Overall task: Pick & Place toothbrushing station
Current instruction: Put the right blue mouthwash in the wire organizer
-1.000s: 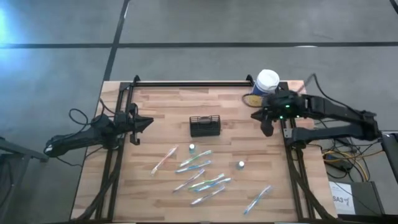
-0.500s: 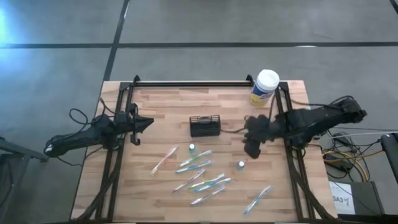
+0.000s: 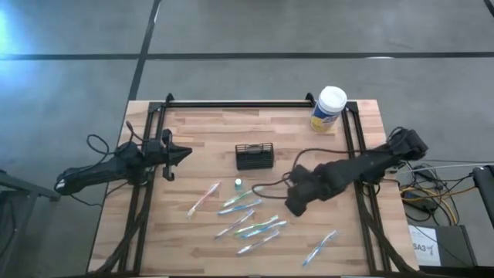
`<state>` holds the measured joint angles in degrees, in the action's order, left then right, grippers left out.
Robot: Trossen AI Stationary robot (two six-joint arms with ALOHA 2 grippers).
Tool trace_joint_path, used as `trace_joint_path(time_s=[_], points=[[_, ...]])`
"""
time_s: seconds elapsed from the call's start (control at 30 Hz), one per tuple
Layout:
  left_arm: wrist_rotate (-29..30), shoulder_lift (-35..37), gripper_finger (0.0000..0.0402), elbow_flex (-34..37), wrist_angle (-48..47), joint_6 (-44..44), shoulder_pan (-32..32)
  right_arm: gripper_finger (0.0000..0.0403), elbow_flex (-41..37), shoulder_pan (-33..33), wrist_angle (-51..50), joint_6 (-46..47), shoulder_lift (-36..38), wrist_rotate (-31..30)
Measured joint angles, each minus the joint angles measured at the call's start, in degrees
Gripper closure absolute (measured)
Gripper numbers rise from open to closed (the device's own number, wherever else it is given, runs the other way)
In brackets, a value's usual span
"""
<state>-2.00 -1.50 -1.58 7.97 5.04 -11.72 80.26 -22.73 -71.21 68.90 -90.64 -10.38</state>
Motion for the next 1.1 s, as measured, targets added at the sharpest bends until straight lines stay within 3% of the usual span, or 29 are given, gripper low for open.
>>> trace_joint_path(time_s=[0.27,1.1], points=[[-0.09,0.0,0.0367,0.0,0.02,0.04,0.01,0.0156,4.87,-0.71,-3.03,0.15,-7.16,2.47],[-2.25,-0.04,0.0367,-0.04,-0.5,0.72,0.01,0.0156,-3.55,-3.29,6.28,6.59,-7.33,2.98]])
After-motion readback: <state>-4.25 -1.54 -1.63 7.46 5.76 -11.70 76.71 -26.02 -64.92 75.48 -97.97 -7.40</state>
